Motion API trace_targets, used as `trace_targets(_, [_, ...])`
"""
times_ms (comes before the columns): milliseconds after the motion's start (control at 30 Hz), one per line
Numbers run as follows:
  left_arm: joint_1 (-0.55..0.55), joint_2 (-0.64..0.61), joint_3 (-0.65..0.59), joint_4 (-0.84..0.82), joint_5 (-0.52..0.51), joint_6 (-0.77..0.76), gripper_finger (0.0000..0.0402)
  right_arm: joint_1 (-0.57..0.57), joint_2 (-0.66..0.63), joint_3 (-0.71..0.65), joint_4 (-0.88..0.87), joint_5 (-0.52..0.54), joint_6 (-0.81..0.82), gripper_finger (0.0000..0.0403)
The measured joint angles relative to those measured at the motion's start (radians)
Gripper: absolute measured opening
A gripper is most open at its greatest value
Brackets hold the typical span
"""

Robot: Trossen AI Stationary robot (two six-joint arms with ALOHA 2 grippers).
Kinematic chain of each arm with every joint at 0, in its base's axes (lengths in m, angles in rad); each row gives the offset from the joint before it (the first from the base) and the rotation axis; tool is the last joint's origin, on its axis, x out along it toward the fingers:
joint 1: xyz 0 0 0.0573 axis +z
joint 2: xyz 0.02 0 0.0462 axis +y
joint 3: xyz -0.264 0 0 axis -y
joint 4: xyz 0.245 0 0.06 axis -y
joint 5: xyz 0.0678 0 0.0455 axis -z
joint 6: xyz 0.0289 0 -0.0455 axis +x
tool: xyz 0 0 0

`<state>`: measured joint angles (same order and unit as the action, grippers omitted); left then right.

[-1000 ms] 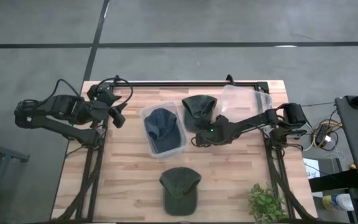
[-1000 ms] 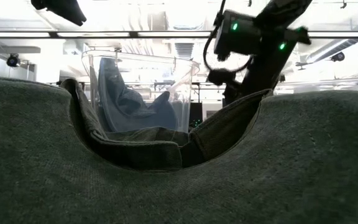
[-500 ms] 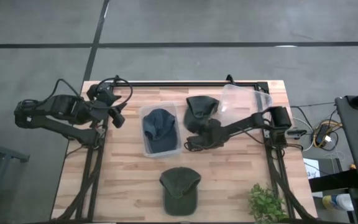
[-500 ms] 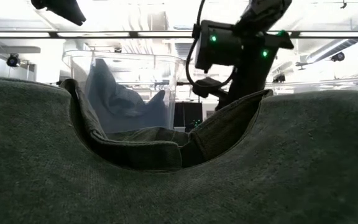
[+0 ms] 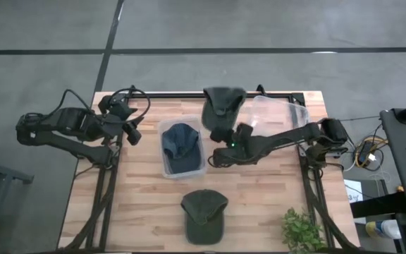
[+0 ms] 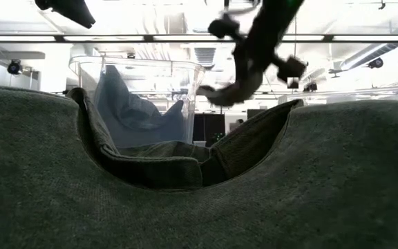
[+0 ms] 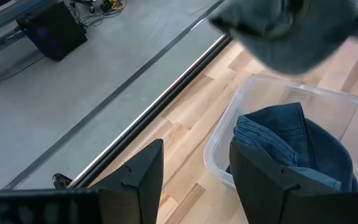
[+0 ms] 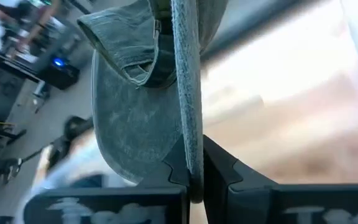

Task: Pick and place caps into container
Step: Put the top green cap into the right transparent container

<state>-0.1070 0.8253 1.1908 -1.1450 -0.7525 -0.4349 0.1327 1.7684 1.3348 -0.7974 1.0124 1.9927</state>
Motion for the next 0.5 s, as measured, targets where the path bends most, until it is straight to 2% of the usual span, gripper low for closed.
trace_targets(167, [0.0,0.0,0.0,0.0,0.0,0.006,0.0177,0.0,-0.045,0.141,-0.096,0.094,-0.192,0.001])
trace_targets(367, [0.0,0.0,0.0,0.0,0.002,-0.011,0.0177,0.0,-0.121,0.311,-0.205,0.077,-0.501,0.0009])
trace_targets(500, [0.0,-0.001,0.0,0.0,0.035,-0.016,0.0177,0.0,-0.217,0.396,-0.313,0.014,-0.61,0.0009])
